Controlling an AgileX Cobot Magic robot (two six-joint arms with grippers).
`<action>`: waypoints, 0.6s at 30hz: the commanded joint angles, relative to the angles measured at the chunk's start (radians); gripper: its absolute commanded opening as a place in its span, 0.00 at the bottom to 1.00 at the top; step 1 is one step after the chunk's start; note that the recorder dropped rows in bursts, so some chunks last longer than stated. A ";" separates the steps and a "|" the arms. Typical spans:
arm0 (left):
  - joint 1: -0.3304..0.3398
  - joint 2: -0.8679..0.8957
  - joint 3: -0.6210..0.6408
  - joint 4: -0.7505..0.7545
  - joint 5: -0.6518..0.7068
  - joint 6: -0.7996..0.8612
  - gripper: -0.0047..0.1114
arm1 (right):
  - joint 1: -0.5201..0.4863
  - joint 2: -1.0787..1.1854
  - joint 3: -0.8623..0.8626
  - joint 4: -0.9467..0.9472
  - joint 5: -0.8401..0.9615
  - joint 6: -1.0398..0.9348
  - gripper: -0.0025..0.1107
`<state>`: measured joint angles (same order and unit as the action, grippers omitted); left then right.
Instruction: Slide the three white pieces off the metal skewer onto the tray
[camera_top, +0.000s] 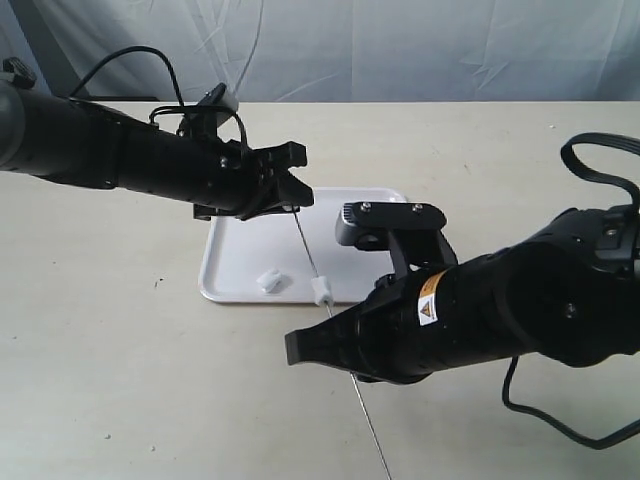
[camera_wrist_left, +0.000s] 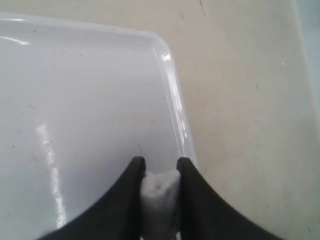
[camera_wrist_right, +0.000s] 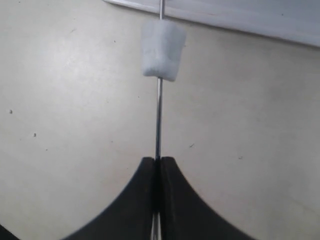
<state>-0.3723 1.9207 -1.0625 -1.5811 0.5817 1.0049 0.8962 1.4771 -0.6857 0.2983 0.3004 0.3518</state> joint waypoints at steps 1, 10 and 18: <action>-0.006 -0.001 -0.002 -0.021 -0.017 0.000 0.16 | 0.001 -0.006 0.002 0.000 -0.001 -0.012 0.02; -0.006 -0.001 -0.002 -0.024 -0.172 0.000 0.16 | 0.001 -0.006 0.002 0.000 0.152 -0.032 0.02; -0.006 -0.001 -0.002 0.063 -0.065 -0.062 0.47 | -0.001 -0.004 0.002 -0.125 0.060 0.008 0.02</action>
<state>-0.3767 1.9207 -1.0625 -1.5347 0.4704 0.9884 0.8962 1.4771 -0.6857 0.2241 0.4202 0.3381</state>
